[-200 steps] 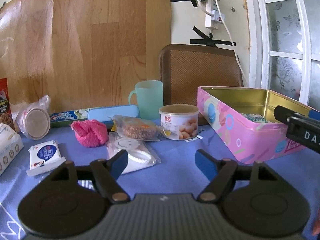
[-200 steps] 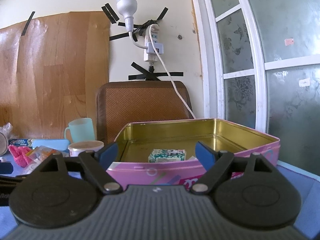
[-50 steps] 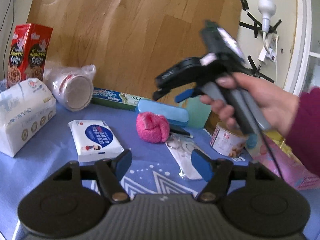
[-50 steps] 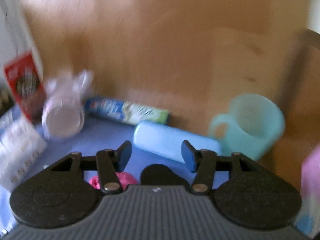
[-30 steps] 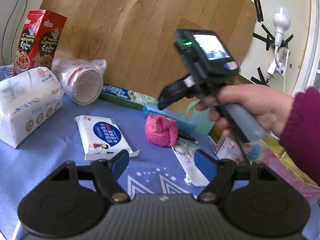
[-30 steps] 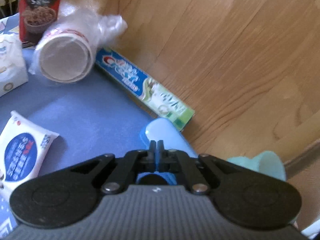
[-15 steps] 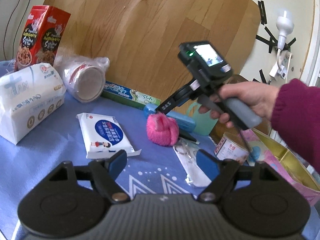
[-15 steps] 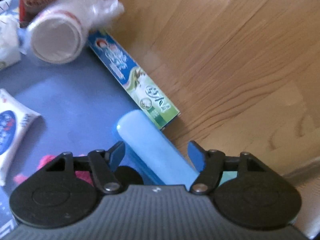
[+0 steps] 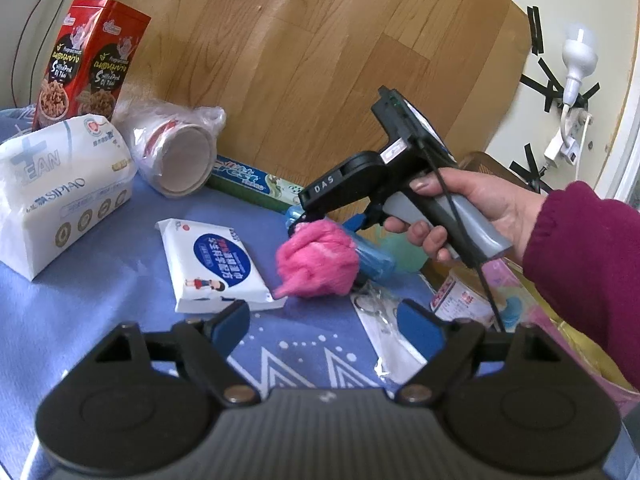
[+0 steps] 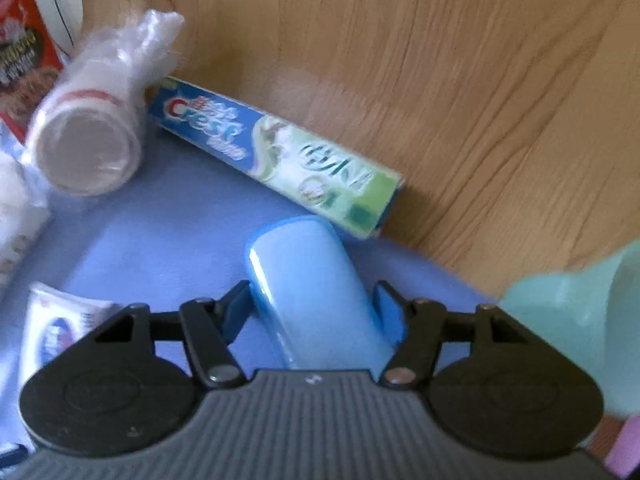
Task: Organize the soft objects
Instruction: 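Close the right gripper on the blue plastic case and lift it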
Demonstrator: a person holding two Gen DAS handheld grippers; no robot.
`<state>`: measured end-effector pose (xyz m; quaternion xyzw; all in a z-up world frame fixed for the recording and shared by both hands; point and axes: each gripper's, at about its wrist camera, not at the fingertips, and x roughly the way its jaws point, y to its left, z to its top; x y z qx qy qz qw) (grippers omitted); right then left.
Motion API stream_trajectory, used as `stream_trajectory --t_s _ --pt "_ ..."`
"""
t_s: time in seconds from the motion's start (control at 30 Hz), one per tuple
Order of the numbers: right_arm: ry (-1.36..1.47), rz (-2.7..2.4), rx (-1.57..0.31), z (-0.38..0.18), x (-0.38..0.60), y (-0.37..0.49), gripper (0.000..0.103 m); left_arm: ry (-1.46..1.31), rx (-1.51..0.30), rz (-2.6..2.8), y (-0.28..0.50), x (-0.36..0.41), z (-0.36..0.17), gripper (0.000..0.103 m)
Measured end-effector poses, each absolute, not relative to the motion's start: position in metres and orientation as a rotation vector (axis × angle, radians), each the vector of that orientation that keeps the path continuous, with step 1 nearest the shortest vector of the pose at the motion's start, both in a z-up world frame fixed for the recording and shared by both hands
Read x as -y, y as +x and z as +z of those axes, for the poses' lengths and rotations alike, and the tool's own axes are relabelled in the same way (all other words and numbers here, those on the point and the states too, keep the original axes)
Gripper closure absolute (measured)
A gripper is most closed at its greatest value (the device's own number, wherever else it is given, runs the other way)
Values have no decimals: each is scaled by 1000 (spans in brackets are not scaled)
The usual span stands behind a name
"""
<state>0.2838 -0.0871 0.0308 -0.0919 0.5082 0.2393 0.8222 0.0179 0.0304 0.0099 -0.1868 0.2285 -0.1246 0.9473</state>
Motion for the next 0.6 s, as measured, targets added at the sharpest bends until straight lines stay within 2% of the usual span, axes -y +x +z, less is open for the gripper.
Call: stream_trajectory --t_s 0.1,0.13,0.2,0.4,0.47,0.53,0.6 --pt "-176 525 -1107 31 87 269 31 -385 -465 -252 18 -31 10 19" --pt "-192 533 -1106 30 86 263 23 -389 -466 -252 18 -32 10 19" --pt "-215 533 -1074 27 90 248 17 -396 -467 -250 19 -33 10 19" --pt "-127 499 -1003 25 126 218 18 -384 -461 -248 18 -32 11 19" --pt "-101 481 -990 25 134 210 21 -383 -459 -246 17 -32 11 19" --pt "-116 446 -965 24 137 207 37 -386 -453 -241 17 -32 11 19" --pt "-110 403 -947 26 136 201 47 -395 -440 -233 15 -35 12 19"
